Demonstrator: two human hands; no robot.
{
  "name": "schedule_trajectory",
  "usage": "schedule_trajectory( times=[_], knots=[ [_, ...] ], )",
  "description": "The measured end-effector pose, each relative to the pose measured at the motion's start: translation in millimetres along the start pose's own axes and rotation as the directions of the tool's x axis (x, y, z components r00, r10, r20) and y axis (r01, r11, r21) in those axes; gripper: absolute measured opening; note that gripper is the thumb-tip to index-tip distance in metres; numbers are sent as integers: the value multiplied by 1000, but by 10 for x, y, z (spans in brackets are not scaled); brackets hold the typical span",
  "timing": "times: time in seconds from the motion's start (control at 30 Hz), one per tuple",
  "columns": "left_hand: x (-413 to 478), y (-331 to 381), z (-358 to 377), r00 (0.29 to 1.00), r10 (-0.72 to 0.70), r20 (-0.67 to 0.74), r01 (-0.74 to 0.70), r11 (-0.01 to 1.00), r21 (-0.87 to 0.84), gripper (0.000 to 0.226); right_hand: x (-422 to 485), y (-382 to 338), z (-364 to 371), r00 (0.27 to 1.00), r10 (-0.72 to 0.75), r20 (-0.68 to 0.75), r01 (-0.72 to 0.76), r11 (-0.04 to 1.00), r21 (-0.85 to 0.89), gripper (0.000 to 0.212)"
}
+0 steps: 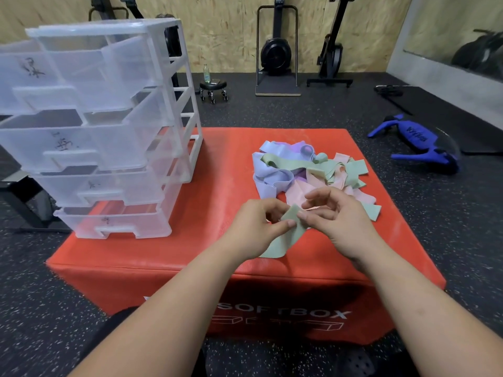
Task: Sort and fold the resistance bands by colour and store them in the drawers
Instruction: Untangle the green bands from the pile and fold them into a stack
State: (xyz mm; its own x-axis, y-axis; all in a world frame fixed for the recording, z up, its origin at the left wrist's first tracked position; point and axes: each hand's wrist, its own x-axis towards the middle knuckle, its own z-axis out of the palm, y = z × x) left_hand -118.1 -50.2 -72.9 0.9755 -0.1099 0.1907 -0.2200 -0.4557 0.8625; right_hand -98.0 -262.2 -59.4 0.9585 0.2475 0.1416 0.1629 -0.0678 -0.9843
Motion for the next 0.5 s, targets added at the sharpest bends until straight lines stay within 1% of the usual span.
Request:
schedule_trajectory(
  times=[0.07,0.1,0.17,0.23,0.3,0.37,0.43,0.5],
  knots=[
    [5,19,-15,997,-48,-55,43,995,-91,9,-11,21,15,994,71,83,-71,997,-3,33],
    [2,40,-28,995,-72,-62,62,988,-145,9,-18,34,29,987,92,128,-90,996,-23,29],
    [-12,69,-69,995,-90,-31,82,975,-205,9,-13,86,57,983,83,166,-70,994,-82,18],
    [-29,91,-109,998,-62,16,64,981,-184,9,9,160,78,983,56,175,-35,992,-121,15],
    [-39,110,-140,999,-40,19,42,989,-139,6,12,177,113,981,53,187,-32,993,-115,16],
    [-49,144,-153,999,-36,-31,30,984,-174,5,-7,181,163,973,66,223,-46,994,-96,23],
    [-46,187,-169,992,-59,-112,25,959,-281,7,-23,203,198,956,73,285,-41,992,-117,28],
    [-30,223,-210,974,-106,-200,16,915,-403,6,-16,253,193,943,72,326,-2,978,-209,25]
  ],
)
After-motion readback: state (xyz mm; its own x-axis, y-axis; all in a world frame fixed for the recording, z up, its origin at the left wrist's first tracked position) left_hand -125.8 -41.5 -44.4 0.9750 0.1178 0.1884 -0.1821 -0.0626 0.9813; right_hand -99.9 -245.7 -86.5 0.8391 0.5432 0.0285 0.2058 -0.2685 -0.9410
